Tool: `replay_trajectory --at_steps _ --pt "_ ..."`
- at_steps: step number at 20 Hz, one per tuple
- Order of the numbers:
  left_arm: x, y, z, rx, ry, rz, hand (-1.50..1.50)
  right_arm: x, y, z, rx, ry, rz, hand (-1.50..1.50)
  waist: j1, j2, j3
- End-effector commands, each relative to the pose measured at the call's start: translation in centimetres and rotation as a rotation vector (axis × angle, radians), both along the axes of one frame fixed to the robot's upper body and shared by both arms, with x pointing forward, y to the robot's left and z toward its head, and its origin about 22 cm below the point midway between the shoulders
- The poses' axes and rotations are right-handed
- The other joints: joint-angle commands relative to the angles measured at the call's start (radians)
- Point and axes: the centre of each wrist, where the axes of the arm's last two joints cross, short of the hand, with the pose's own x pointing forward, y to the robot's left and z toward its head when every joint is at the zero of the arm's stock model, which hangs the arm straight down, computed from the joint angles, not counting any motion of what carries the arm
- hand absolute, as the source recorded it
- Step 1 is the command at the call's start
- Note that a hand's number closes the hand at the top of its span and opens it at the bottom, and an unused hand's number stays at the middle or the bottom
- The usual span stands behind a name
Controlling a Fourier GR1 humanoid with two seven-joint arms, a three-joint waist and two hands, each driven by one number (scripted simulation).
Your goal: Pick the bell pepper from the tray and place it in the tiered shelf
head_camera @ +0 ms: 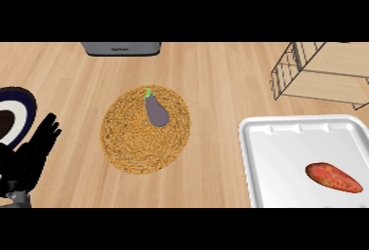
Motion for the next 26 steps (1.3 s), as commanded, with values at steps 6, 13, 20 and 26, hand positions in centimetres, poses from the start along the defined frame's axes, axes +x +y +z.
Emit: replay_trajectory --at_steps 6,13,20,26 --pt "1.0 -0.6 0.9 -0.004 0.002 -0.019 0.0 -0.8 -2.1 6.4 -0.13 -0.087 -0.182 1.5 0.011 0.005 0.001" --pt "1.6 1.4 1.0 0.0 0.01 -0.021 0.0 2.9 -2.4 9.1 -0.176 -0.079 -0.218 1.5 0.018 0.007 0.0" --pt "1.2 -0.4 1.0 0.004 -0.013 -0.02 0.0 7.4 -2.1 6.7 -0.223 -0.08 -0.287 1.5 0.024 0.008 0.001" --pt "-0.5 -0.1 -0.3 0.015 -0.013 -0.048 0.0 11.5 -2.9 5.0 -0.262 -0.07 -0.317 1.5 0.035 0.009 0.001"
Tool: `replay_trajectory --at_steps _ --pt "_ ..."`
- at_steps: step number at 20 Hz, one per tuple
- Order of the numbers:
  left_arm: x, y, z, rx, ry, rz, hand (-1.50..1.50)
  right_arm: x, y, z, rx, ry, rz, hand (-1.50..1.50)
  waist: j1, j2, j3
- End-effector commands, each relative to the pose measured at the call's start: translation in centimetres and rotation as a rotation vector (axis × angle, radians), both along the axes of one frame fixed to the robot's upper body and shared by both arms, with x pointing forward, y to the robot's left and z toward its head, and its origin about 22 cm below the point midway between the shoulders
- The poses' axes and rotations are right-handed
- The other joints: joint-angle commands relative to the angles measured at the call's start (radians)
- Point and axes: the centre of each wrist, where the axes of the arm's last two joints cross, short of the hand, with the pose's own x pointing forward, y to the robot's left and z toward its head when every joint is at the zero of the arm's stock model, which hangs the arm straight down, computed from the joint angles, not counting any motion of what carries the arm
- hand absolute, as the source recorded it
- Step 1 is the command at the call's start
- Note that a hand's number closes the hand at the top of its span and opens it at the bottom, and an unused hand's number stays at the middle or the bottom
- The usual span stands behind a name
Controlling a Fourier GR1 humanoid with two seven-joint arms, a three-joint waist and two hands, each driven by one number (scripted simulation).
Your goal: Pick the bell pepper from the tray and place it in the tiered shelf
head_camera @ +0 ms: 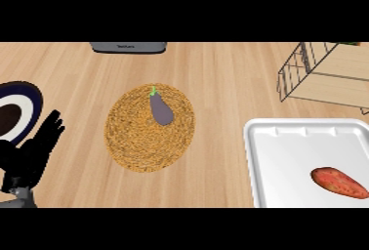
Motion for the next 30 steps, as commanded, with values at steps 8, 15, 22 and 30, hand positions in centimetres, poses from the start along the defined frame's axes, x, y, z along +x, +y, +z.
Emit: replay_trajectory --at_steps 8,15,22,30 --pt "-1.8 -1.5 -0.9 -0.002 0.0 0.011 0.0 5.3 -2.6 -3.5 0.096 0.008 -0.015 1.5 -0.001 -0.001 0.001" --pt "0.4 0.4 -0.1 -0.007 0.006 -0.001 0.0 7.8 -3.0 -6.1 0.186 0.028 -0.159 -1.5 -0.002 0.002 0.001" --pt "0.0 -0.6 1.1 -0.014 0.003 -0.002 0.0 8.6 -4.2 -8.5 0.05 0.046 -0.104 -1.5 0.003 0.002 0.001" --pt "-0.2 -0.3 0.5 0.006 0.006 0.001 0.0 8.5 -5.2 -7.5 0.306 -0.033 -0.025 -1.5 -0.001 0.0 0.001"
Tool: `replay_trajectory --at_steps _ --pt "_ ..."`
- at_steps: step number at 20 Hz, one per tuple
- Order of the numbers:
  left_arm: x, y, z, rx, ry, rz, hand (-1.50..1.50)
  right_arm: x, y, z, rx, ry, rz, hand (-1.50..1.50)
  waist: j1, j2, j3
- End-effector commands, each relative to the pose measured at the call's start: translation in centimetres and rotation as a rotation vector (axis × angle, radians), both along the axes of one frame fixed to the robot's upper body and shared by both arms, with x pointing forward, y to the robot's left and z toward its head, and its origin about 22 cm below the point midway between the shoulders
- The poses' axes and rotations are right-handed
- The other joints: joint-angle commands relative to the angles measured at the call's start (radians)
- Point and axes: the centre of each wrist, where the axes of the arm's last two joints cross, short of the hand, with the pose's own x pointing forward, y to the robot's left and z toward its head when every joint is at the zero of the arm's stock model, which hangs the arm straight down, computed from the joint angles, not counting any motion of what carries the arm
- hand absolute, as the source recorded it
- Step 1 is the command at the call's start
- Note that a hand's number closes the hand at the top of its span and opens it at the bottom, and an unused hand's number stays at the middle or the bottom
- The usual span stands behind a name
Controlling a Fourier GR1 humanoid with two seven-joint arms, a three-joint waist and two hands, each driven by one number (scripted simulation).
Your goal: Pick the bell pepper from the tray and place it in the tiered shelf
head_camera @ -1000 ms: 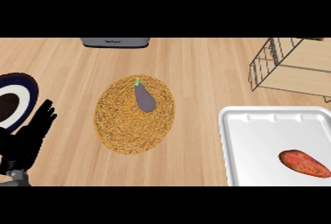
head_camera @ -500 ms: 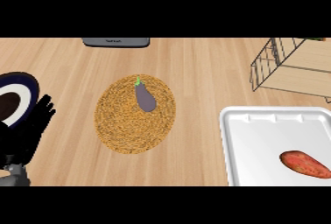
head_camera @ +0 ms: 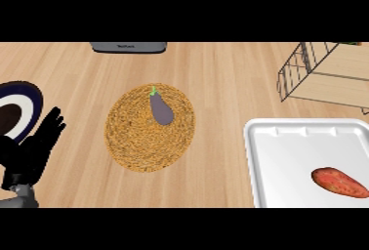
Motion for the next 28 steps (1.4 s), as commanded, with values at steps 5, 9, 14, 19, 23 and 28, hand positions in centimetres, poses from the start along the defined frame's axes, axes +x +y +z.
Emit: replay_trajectory --at_steps 5,9,14,19,23,28 --pt "-0.9 0.7 0.2 -0.008 0.006 0.001 0.0 -1.3 -2.3 1.9 0.287 -0.027 0.051 -1.5 -0.009 -0.005 0.0" --pt "-0.8 1.3 0.1 -0.008 -0.003 0.008 0.0 -4.1 -5.5 3.4 0.39 -0.107 0.084 -1.5 -0.008 -0.002 0.0" --pt "-0.8 -0.8 -0.6 -0.023 0.004 0.021 0.0 -9.0 -9.1 8.0 0.469 -0.181 0.098 -1.5 -0.021 -0.006 0.0" --pt "-0.5 1.2 -0.5 0.015 0.005 0.003 0.0 -16.0 -13.1 10.8 0.489 -0.224 -0.014 -1.5 -0.02 0.002 0.001" --pt "-0.4 1.1 0.0 -0.011 0.006 0.013 0.0 -21.7 -15.8 11.2 0.457 -0.179 -0.069 -1.5 -0.028 0.001 0.003" --pt "-1.9 1.0 -0.7 -0.018 0.011 0.049 0.0 -27.4 -17.3 12.4 0.446 -0.133 -0.04 -1.5 -0.037 -0.004 0.007"
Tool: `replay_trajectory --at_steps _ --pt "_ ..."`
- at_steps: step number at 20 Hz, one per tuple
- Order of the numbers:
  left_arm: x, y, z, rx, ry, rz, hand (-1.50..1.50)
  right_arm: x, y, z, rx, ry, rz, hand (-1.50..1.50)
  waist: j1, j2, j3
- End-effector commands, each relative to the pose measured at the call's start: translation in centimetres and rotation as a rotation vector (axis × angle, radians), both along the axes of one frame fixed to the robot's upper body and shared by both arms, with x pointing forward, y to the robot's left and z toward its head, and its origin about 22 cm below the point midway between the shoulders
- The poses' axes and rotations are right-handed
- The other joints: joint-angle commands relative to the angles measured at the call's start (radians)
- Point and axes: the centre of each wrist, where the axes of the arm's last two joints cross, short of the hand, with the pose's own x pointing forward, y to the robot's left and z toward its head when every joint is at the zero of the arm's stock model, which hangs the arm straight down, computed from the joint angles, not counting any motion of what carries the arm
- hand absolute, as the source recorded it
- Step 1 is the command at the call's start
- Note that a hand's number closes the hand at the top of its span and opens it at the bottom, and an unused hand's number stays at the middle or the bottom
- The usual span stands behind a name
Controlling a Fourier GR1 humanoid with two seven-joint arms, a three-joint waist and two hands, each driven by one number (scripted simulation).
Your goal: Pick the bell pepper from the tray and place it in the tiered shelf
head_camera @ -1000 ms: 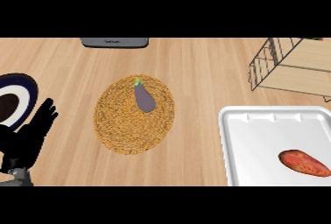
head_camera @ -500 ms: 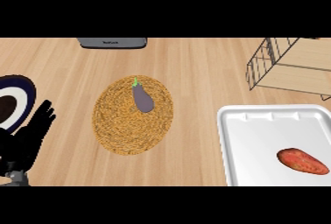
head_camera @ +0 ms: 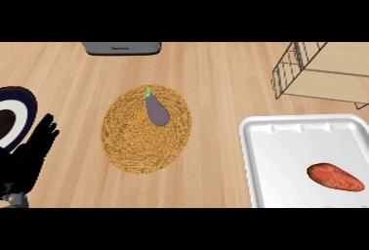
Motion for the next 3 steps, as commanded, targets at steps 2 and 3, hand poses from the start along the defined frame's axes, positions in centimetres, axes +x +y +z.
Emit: replay_trajectory --at_steps 2,3 --pt "-0.4 -0.1 -0.3 -0.011 0.006 0.019 0.0 -5.4 -1.1 1.5 -0.02 0.031 0.01 -1.5 -0.016 -0.002 0.005" --pt "-0.3 0.4 -0.2 -0.001 0.001 0.019 0.0 -5.0 -1.4 0.4 -0.017 -0.008 0.016 -1.5 -0.018 -0.001 0.006"
